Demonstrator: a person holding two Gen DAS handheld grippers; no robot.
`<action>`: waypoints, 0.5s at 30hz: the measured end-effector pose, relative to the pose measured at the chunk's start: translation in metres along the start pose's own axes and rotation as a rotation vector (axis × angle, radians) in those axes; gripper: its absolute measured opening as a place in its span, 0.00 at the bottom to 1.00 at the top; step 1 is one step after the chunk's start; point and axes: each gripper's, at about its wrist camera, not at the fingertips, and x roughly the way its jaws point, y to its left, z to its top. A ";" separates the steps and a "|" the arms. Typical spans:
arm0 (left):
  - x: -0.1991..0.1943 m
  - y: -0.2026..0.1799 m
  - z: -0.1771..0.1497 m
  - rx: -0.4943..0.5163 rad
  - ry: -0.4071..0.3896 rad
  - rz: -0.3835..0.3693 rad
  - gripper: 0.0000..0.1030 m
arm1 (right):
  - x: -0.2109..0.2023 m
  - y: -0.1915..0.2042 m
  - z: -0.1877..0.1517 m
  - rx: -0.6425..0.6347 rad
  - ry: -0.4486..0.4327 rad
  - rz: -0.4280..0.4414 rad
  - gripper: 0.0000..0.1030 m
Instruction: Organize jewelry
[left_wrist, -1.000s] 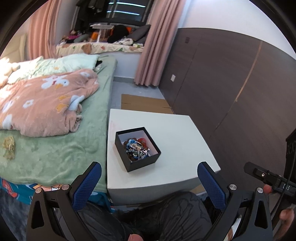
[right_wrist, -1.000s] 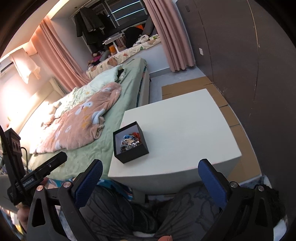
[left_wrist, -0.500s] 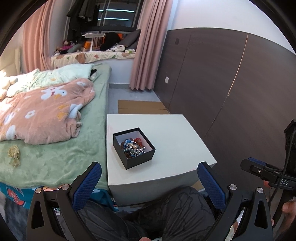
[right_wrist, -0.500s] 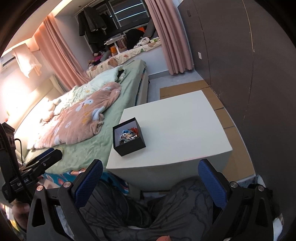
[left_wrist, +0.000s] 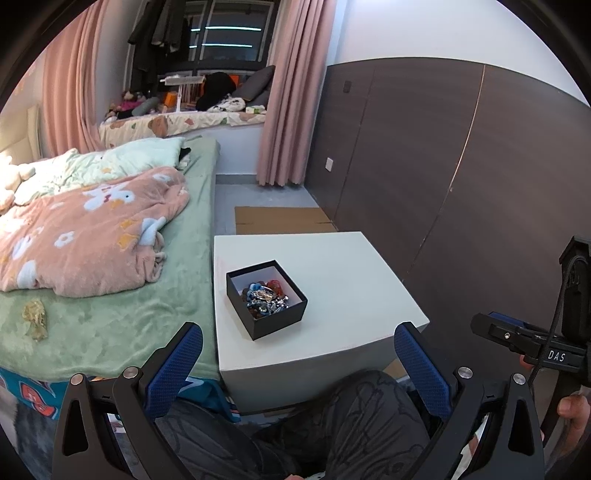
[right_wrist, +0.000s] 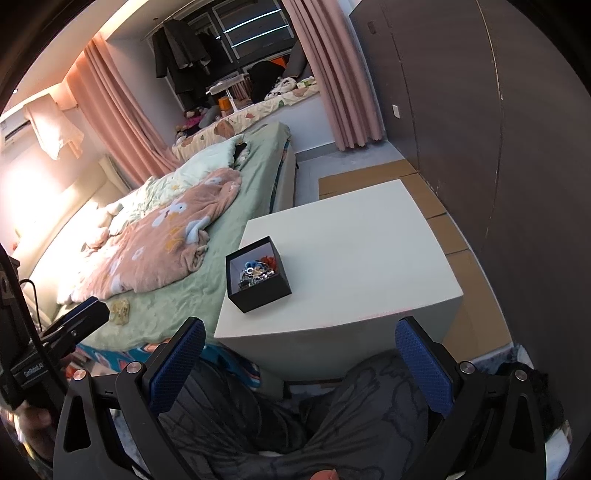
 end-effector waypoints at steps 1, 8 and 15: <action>0.000 -0.001 0.000 0.002 -0.001 -0.001 1.00 | 0.000 0.000 0.000 -0.001 -0.001 -0.001 1.00; -0.006 -0.009 -0.002 0.015 -0.008 -0.006 1.00 | -0.006 -0.002 0.000 -0.001 -0.010 -0.002 1.00; -0.009 -0.013 -0.002 0.025 -0.017 -0.008 1.00 | -0.015 -0.006 -0.001 0.007 -0.019 -0.010 1.00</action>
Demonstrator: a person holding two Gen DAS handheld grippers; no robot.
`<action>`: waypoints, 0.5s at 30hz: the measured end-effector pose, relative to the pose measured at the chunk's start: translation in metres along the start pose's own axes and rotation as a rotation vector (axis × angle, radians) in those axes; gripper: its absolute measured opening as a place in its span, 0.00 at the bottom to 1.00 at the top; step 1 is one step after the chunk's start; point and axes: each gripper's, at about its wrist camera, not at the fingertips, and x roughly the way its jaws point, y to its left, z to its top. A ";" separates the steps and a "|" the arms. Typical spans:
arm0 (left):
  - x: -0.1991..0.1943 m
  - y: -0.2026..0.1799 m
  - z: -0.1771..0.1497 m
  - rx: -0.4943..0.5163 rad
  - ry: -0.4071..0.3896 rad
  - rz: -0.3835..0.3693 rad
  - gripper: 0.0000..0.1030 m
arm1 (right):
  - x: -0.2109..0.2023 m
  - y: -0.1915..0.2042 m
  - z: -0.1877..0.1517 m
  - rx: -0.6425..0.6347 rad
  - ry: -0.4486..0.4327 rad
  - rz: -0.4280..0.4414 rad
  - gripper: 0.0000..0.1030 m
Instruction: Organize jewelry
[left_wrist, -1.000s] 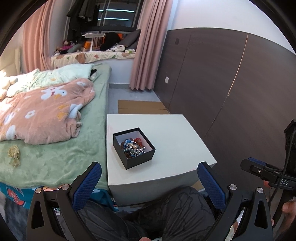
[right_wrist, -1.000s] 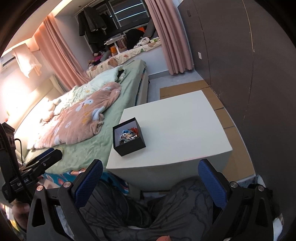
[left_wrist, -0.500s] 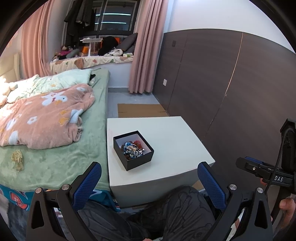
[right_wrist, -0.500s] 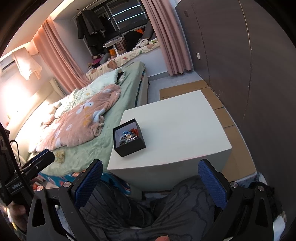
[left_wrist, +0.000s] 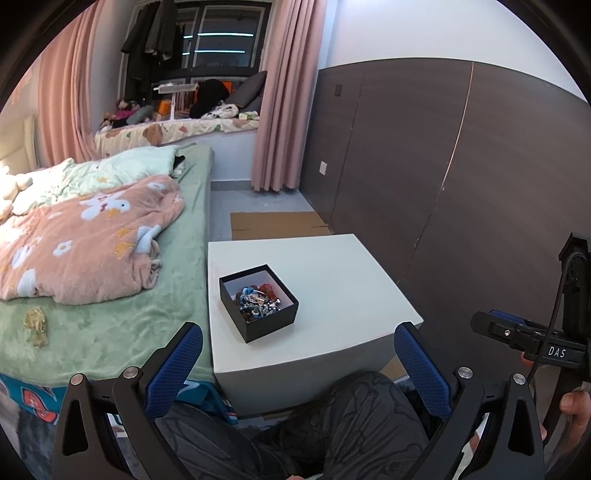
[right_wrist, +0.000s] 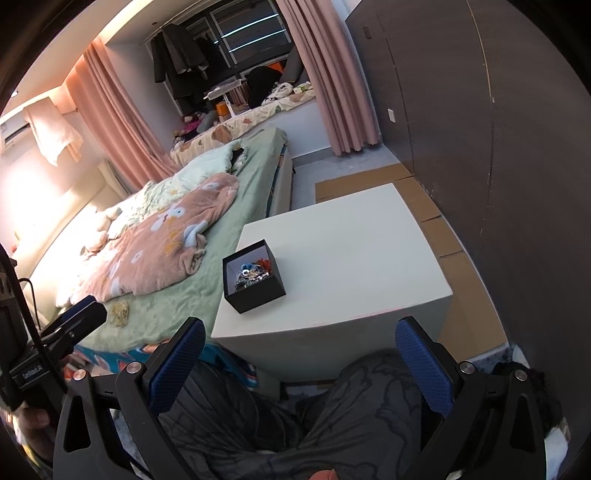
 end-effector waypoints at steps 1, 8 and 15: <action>-0.001 -0.001 0.000 0.001 0.000 -0.001 1.00 | -0.001 -0.001 0.000 0.001 -0.001 0.001 1.00; -0.003 -0.002 0.000 0.003 -0.005 -0.011 1.00 | -0.002 -0.001 -0.001 -0.002 0.001 -0.001 1.00; -0.001 -0.001 -0.003 -0.006 0.006 -0.022 1.00 | -0.003 -0.002 0.000 0.004 0.002 -0.007 1.00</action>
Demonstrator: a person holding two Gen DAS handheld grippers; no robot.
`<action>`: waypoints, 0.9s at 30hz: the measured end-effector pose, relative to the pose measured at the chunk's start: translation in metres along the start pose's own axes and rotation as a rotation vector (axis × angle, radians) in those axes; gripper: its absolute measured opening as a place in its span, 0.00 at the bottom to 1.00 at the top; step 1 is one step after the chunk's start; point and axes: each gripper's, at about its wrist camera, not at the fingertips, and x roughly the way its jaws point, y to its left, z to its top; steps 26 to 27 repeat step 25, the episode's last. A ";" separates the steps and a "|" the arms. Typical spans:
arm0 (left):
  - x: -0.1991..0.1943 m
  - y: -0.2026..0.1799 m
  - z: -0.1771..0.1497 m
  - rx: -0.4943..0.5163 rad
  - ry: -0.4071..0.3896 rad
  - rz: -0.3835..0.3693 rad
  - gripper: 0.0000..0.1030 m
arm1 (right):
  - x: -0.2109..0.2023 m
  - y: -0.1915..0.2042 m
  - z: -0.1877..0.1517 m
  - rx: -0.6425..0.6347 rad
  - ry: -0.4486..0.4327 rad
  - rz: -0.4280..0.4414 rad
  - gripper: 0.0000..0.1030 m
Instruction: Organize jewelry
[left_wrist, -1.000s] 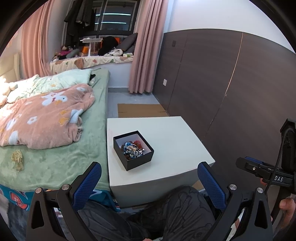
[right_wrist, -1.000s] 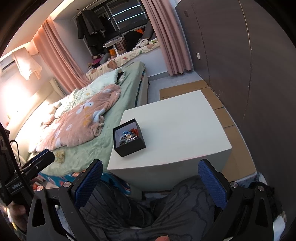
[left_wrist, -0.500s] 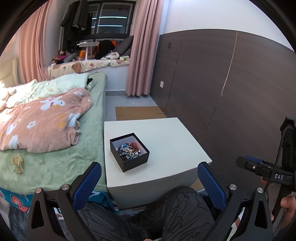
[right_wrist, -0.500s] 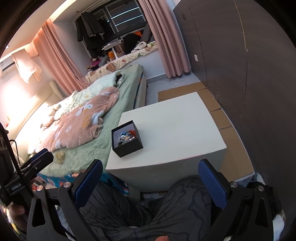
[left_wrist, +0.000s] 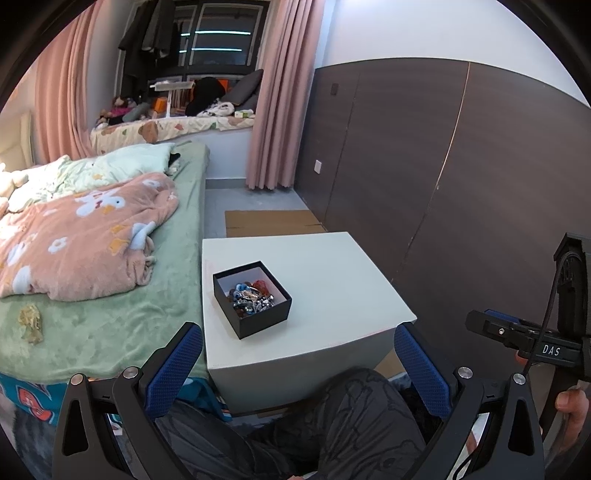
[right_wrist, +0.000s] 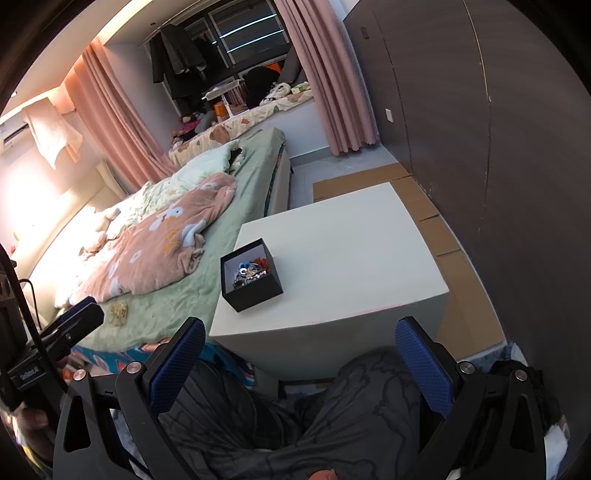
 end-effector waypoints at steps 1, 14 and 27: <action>0.000 0.000 0.000 0.001 -0.001 0.000 1.00 | 0.000 0.001 -0.001 -0.001 0.000 0.000 1.00; -0.001 -0.003 0.001 0.004 -0.017 0.004 1.00 | 0.000 0.000 -0.007 0.004 0.004 -0.013 1.00; -0.002 -0.006 0.002 0.020 -0.038 0.000 1.00 | 0.005 0.000 -0.010 0.007 0.017 -0.024 1.00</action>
